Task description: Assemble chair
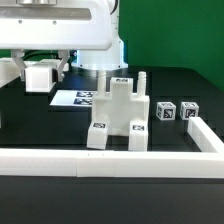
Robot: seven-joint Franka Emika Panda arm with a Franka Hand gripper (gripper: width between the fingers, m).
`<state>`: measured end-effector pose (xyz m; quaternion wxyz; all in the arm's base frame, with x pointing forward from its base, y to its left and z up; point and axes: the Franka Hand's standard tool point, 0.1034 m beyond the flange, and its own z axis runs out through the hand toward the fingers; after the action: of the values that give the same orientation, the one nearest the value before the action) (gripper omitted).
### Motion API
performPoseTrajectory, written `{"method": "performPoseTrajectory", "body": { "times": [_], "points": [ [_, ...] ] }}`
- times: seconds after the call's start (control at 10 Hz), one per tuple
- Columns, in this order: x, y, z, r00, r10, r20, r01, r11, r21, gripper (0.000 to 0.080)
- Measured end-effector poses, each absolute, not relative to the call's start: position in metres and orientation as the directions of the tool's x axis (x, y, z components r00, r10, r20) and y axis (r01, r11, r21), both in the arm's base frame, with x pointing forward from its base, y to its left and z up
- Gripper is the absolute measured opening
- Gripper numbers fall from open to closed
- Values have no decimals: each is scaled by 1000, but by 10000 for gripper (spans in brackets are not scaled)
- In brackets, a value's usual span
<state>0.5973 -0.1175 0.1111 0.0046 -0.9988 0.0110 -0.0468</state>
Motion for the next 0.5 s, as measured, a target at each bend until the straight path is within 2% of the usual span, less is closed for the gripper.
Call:
{"method": "performPoseTrajectory", "body": {
  "times": [0.3, 0.5],
  "points": [
    [594, -114, 112, 992, -93, 90, -91, -996, -21, 284],
    [583, -104, 123, 991, -94, 92, -91, -995, -37, 284]
  ]
}}
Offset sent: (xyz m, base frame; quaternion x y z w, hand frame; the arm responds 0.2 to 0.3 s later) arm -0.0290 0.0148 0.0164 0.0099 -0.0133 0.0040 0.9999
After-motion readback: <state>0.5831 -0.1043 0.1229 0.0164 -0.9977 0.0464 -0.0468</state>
